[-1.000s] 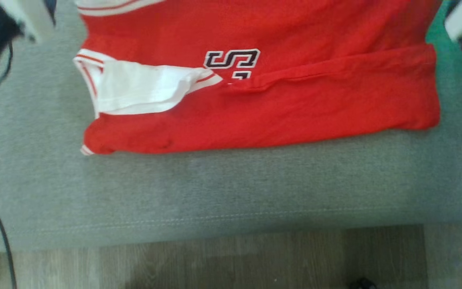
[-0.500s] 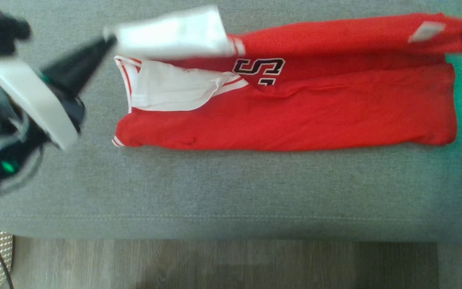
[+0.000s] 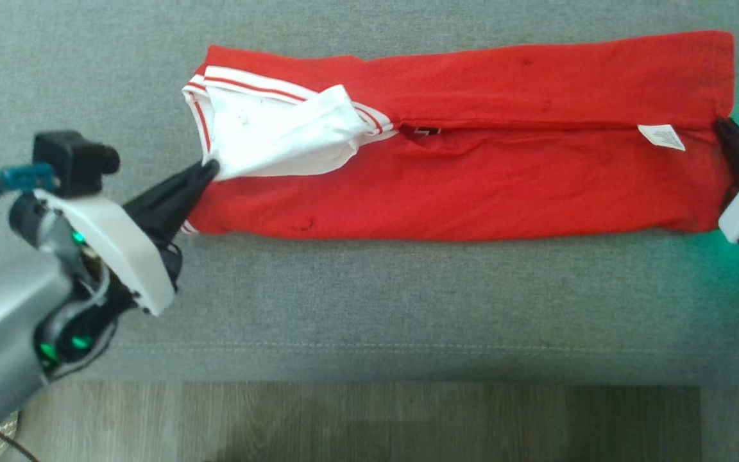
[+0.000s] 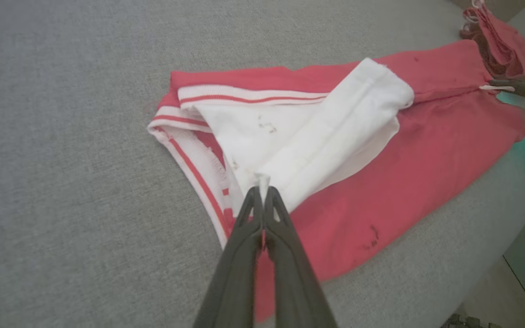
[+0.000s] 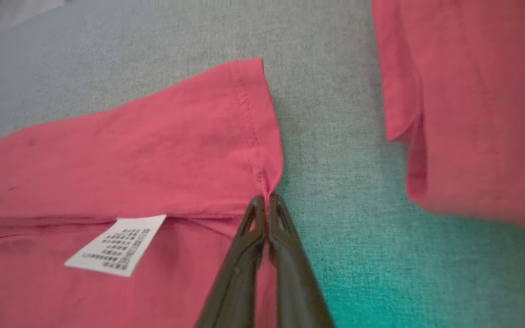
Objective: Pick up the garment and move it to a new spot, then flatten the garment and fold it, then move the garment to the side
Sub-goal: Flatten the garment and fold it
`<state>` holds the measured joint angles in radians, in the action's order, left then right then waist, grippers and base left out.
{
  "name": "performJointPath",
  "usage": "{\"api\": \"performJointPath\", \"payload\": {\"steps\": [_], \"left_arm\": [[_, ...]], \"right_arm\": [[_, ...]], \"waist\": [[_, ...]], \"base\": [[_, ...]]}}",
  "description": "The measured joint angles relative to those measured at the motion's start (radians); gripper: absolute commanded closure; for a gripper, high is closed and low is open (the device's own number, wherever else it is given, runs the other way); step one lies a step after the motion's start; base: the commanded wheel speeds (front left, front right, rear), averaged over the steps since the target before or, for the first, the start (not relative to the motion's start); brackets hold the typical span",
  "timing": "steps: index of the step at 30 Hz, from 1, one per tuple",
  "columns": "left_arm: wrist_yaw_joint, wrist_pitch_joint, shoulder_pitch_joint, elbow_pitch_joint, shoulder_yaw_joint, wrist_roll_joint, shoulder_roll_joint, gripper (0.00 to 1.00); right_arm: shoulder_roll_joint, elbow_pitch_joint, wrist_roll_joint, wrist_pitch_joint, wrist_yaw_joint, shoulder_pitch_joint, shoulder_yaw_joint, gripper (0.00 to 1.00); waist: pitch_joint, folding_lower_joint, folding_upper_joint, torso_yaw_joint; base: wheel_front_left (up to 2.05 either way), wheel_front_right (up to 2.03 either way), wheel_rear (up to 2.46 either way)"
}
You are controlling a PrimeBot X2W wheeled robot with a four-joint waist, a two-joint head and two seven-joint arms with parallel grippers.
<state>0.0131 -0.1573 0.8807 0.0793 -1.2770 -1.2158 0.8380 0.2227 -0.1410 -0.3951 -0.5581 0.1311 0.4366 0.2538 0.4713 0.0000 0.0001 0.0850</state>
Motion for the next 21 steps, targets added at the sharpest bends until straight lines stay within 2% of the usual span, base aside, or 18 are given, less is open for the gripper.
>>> {"api": "performJointPath", "payload": {"steps": [1,5,8,11,15,18,21], "left_arm": [[0.007,-0.018,-0.012,0.01,0.0,0.0,-0.012,0.0],[0.065,-0.081,-0.059,0.037,0.042,0.002,-0.07,0.0],[0.157,-0.092,-0.119,0.042,0.146,0.064,-0.122,0.0],[0.269,-0.092,-0.212,0.0,0.318,0.226,-0.182,0.0],[0.387,-0.092,-0.39,-0.085,0.469,0.455,-0.263,0.0],[0.455,-0.092,-0.518,-0.135,0.529,0.614,-0.318,0.0],[0.491,-0.092,-0.594,-0.171,0.552,0.763,-0.371,0.0]], "right_arm": [[-0.004,-0.003,0.0,0.016,0.0,0.0,0.0,0.0],[-0.019,-0.001,-0.008,0.108,0.0,-0.004,0.012,0.0],[-0.046,0.019,-0.014,0.18,0.0,-0.046,0.053,0.0],[-0.092,0.026,-0.034,0.237,0.0,-0.107,0.097,0.0],[-0.124,0.006,-0.045,0.298,0.0,-0.147,0.111,0.0],[-0.128,-0.029,-0.045,0.328,0.0,-0.145,0.124,0.0],[-0.129,-0.086,-0.039,0.342,0.0,-0.135,0.137,0.0]], "waist": [[-0.004,0.0,0.0,-0.002],[-0.025,0.0,0.0,-0.006],[-0.048,0.0,0.0,-0.008],[-0.072,0.0,0.0,-0.008],[-0.106,0.0,0.0,-0.003],[-0.13,0.0,0.0,0.006],[-0.148,0.0,0.0,0.024]], "base": [[0.0,0.0,0.0],[0.0,0.0,0.0],[0.0,0.0,0.0],[0.0,0.0,0.0],[0.0,0.0,0.0],[0.0,0.0,0.0],[0.0,0.0,0.0]]}}
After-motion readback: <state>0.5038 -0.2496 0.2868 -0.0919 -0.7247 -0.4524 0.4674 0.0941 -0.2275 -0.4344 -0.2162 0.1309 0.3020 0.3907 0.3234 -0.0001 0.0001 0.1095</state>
